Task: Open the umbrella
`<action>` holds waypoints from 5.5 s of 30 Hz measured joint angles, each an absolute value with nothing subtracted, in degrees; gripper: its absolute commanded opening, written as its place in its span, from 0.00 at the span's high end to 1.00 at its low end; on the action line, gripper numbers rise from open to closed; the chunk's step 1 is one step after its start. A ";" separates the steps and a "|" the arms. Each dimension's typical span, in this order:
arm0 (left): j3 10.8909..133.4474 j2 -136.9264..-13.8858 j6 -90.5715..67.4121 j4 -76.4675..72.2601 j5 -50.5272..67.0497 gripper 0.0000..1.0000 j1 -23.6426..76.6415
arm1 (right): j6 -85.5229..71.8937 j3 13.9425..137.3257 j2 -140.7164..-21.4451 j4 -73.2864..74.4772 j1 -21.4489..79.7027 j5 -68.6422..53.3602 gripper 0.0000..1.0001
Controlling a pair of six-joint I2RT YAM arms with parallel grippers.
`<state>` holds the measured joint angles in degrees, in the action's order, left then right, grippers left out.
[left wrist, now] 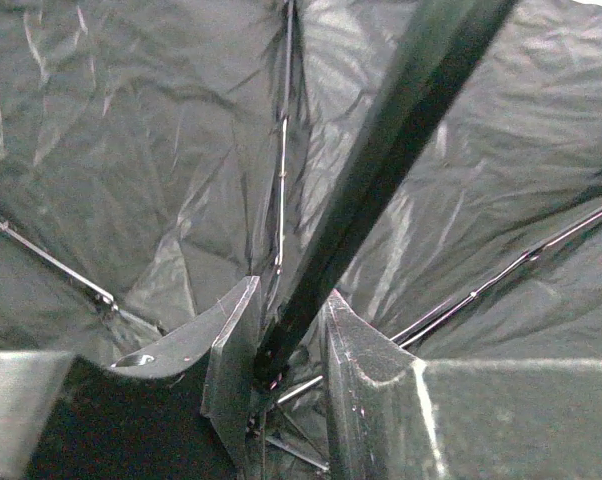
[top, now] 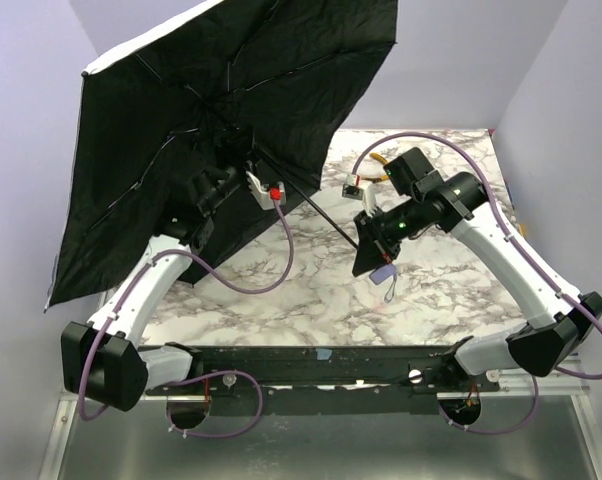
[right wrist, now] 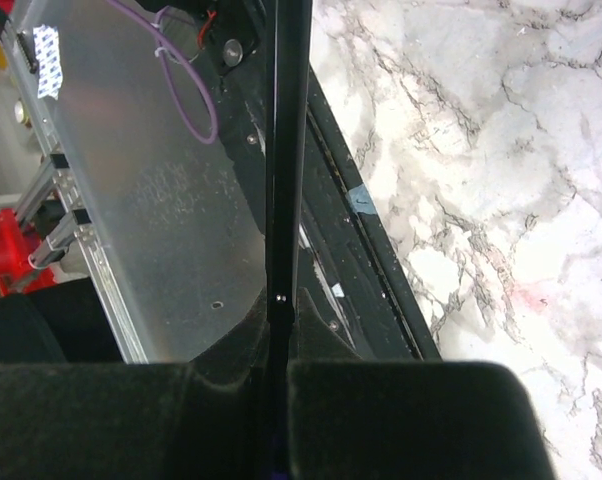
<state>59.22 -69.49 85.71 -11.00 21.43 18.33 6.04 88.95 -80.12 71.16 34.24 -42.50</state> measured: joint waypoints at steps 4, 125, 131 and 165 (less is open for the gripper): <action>59.59 -70.67 83.18 -13.67 20.97 0.72 16.36 | 6.02 88.84 -79.92 70.87 34.24 -42.48 0.99; 63.88 -73.47 109.49 -22.55 25.52 0.93 17.21 | -6.07 82.61 -82.96 36.45 34.41 -42.54 0.75; 62.63 -70.61 109.45 -19.62 24.47 0.64 17.02 | -8.05 82.63 -84.25 33.91 34.57 -47.62 0.99; 53.76 -48.53 90.94 -5.26 28.25 0.01 18.37 | -35.83 66.87 -84.38 -19.18 34.50 -36.84 0.99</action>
